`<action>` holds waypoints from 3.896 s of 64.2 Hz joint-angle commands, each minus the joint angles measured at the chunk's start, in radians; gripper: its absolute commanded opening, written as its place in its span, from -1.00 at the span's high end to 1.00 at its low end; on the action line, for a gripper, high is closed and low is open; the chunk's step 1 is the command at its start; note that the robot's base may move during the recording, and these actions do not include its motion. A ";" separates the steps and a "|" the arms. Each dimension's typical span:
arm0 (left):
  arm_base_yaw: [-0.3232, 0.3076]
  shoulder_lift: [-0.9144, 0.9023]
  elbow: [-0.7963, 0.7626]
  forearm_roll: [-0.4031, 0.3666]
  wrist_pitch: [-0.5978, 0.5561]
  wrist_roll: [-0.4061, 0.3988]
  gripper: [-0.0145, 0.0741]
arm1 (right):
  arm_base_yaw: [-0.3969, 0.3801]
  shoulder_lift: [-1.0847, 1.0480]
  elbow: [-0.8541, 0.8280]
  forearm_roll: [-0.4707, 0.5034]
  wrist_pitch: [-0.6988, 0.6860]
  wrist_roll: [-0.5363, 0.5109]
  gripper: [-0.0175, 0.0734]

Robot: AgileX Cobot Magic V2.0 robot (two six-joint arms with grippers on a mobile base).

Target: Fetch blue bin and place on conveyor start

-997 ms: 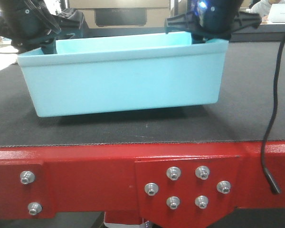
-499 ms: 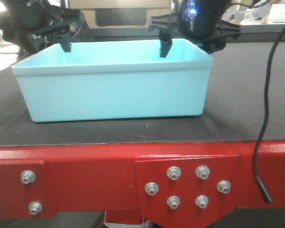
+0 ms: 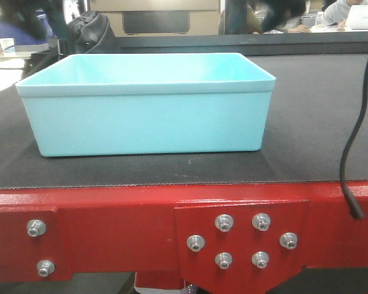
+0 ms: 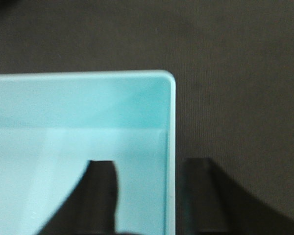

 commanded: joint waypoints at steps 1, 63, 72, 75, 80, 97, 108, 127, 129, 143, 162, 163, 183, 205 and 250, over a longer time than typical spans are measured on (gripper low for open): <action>-0.006 -0.078 -0.008 -0.006 0.000 -0.004 0.85 | -0.007 -0.063 -0.008 -0.016 -0.006 -0.004 0.52; -0.006 -0.970 0.868 -0.204 -0.576 0.131 0.92 | 0.040 -0.904 0.883 -0.016 -0.522 -0.142 0.98; -0.006 -1.098 0.870 -0.204 -0.556 0.131 0.92 | 0.040 -1.042 0.903 -0.014 -0.518 -0.140 0.98; -0.006 -1.127 0.870 -0.204 -0.556 0.131 0.92 | 0.040 -1.077 0.903 -0.014 -0.522 -0.140 0.98; -0.006 -1.178 0.870 -0.204 -0.556 0.131 0.92 | 0.040 -1.144 0.903 -0.014 -0.522 -0.140 0.98; -0.006 -1.232 0.870 -0.204 -0.560 0.131 0.92 | 0.040 -1.249 0.903 -0.014 -0.527 -0.140 0.98; -0.006 -1.231 0.870 -0.204 -0.562 0.131 0.92 | 0.040 -1.253 0.903 -0.014 -0.539 -0.140 0.98; -0.006 -1.231 0.870 -0.204 -0.562 0.131 0.92 | 0.038 -1.256 0.903 -0.014 -0.529 -0.140 0.98; -0.006 -1.231 0.870 -0.204 -0.562 0.131 0.92 | 0.038 -1.259 0.903 -0.014 -0.516 -0.140 0.98; -0.006 -1.231 0.870 -0.204 -0.562 0.131 0.92 | -0.015 -1.302 0.917 0.152 -0.344 -0.513 0.98; -0.006 -1.231 0.870 -0.204 -0.562 0.131 0.92 | -0.282 -1.424 1.109 0.355 -0.406 -0.776 0.98; -0.006 -1.231 0.870 -0.204 -0.562 0.131 0.92 | -0.292 -1.431 1.119 0.366 -0.410 -0.776 0.98; -0.006 -1.231 0.870 -0.204 -0.562 0.131 0.92 | -0.413 -1.636 1.349 0.410 -0.418 -0.774 0.98; -0.006 -1.231 0.870 -0.202 -0.567 0.131 0.92 | -0.416 -1.745 1.467 0.410 -0.431 -0.774 0.98; -0.006 -1.231 0.870 -0.202 -0.567 0.131 0.92 | -0.416 -1.745 1.467 0.410 -0.434 -0.774 0.98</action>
